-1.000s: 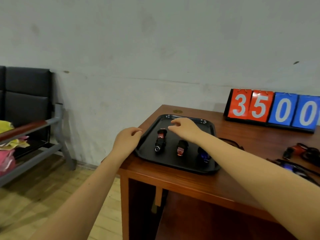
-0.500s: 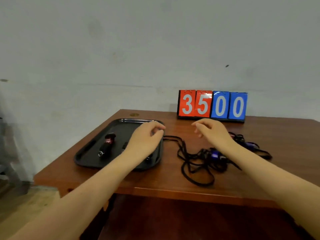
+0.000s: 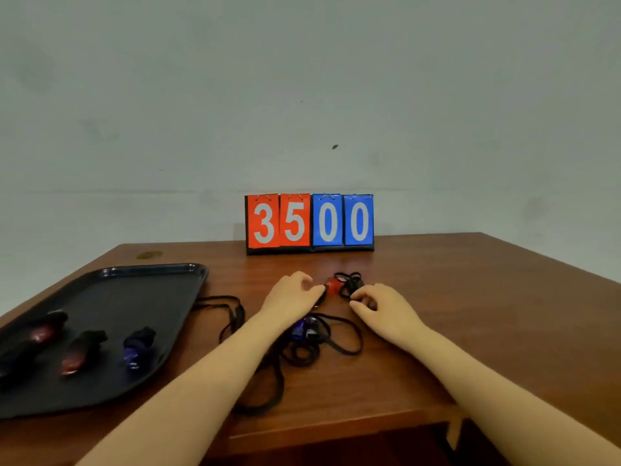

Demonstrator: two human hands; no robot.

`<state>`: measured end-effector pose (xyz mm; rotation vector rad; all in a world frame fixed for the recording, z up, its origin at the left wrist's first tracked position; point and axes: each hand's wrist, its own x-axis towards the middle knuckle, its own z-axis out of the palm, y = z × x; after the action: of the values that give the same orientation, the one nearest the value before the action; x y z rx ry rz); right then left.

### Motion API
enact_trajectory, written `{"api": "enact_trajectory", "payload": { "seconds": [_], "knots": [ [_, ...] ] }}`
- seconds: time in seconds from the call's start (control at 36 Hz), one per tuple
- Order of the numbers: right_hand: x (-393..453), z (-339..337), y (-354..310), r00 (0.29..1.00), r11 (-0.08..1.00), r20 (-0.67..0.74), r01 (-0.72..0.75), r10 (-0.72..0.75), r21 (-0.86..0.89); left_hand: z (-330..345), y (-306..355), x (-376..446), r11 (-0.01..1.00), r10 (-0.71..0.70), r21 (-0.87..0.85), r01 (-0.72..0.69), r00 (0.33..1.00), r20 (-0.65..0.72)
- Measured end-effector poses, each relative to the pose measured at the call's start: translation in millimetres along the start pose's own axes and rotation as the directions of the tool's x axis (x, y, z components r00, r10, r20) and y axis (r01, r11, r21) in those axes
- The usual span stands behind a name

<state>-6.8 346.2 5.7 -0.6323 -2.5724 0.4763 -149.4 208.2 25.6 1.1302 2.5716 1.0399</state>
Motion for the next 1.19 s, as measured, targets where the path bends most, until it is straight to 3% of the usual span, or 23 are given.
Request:
{"api": "enact_trajectory", "payload": {
  "seconds": [0.11,0.22,0.31,0.36,0.44,0.56,0.75,0.86,0.92,1.03,1.11,1.19],
  "knots": [
    [3,4,3,1.0,1.0,-0.003,0.011,-0.011,-0.019,15,1,16,0.988,-0.065,0.137,0.072,0.996,-0.055],
    [4,3,6,1.0,0.999,-0.021,-0.018,0.019,0.027,13,4,25,0.983,-0.074,0.165,0.076,0.997,-0.019],
    [3,4,8,0.999,0.999,-0.046,-0.015,0.016,0.031,7,2,25,0.988,-0.051,-0.145,0.047,0.998,-0.022],
    [4,5,8,0.995,1.0,-0.103,0.012,-0.012,0.001,-4,0,21,0.895,-0.075,-0.445,0.037,0.995,-0.068],
    [10,5,0,0.973,0.995,-0.21,0.095,-0.095,-0.011,-25,-6,19,0.763,-0.089,-0.645,-0.039,0.982,-0.165],
    [31,10,-30,0.97,0.976,-0.184,0.182,-0.159,0.117,-45,-13,18,0.643,-0.095,-0.757,-0.117,0.968,-0.231],
    [64,40,-85,0.983,0.9,-0.04,0.181,-0.18,0.396,-40,-28,14,0.543,-0.136,-0.821,-0.175,0.947,-0.292],
    [69,55,-86,0.98,0.883,0.103,0.106,-0.171,0.458,-39,-32,18,0.581,-0.146,-0.787,-0.208,0.925,-0.351],
    [68,52,-82,0.98,0.849,0.129,0.059,-0.148,0.525,-40,-33,18,0.577,-0.174,-0.789,-0.212,0.911,-0.373],
    [67,36,-67,0.993,0.696,0.091,-0.016,-0.071,0.718,-43,-28,16,0.461,-0.237,-0.856,-0.232,0.898,-0.371],
    [63,24,-66,0.987,0.578,0.125,-0.041,-0.106,0.815,-41,-23,12,0.393,-0.203,-0.884,-0.253,0.914,-0.351],
    [60,17,-70,0.979,0.527,0.149,-0.055,-0.138,0.848,-43,-18,6,0.291,-0.184,-0.912,-0.289,0.919,-0.35]
  ]
}}
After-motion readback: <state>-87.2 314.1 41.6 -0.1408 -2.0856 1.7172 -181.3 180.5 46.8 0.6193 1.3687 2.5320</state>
